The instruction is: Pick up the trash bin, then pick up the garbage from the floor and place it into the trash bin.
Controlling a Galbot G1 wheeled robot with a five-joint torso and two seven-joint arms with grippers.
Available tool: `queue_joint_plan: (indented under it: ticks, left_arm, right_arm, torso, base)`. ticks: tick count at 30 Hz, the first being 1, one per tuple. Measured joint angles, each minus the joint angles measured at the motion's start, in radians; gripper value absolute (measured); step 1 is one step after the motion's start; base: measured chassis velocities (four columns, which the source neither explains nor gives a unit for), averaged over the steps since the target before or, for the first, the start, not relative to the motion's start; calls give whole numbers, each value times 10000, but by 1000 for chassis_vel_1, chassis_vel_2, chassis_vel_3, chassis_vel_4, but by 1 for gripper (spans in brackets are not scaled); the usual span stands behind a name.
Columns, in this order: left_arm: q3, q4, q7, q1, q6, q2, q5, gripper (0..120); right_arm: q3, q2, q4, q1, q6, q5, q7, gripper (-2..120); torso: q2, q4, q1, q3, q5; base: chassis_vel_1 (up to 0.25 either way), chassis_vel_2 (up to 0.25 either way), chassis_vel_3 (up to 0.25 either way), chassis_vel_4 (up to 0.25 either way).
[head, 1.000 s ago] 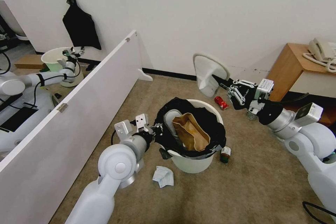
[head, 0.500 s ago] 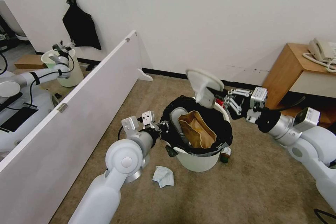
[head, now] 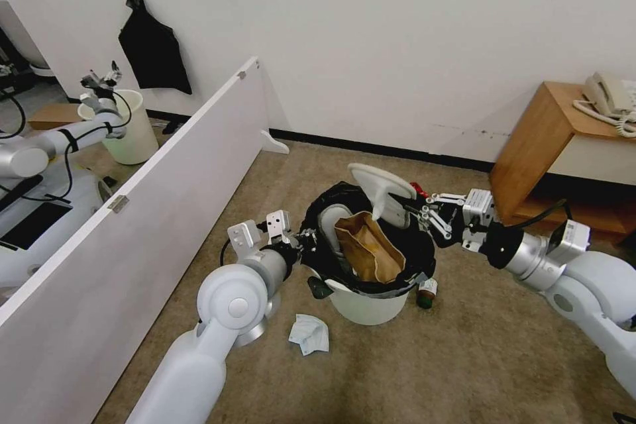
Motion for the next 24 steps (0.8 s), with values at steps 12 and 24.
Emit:
queue_joint_plan:
  ticks: [12,24]
  left_arm:
    - [-19,57,82,-99,-16,-22,38,4]
    - [4,131,217,-77,-42,-138,277,4]
  right_arm:
    - [-292,-15,-288,138,-12,-224,32,0]
    - [-915,7,-589,191,-34,-791,322,1]
  torso:
    - [0,0,0,0,0]
    - [0,0,0,0,0]
  base:
    - [0,0,0,0]
    - [0,0,0,0]
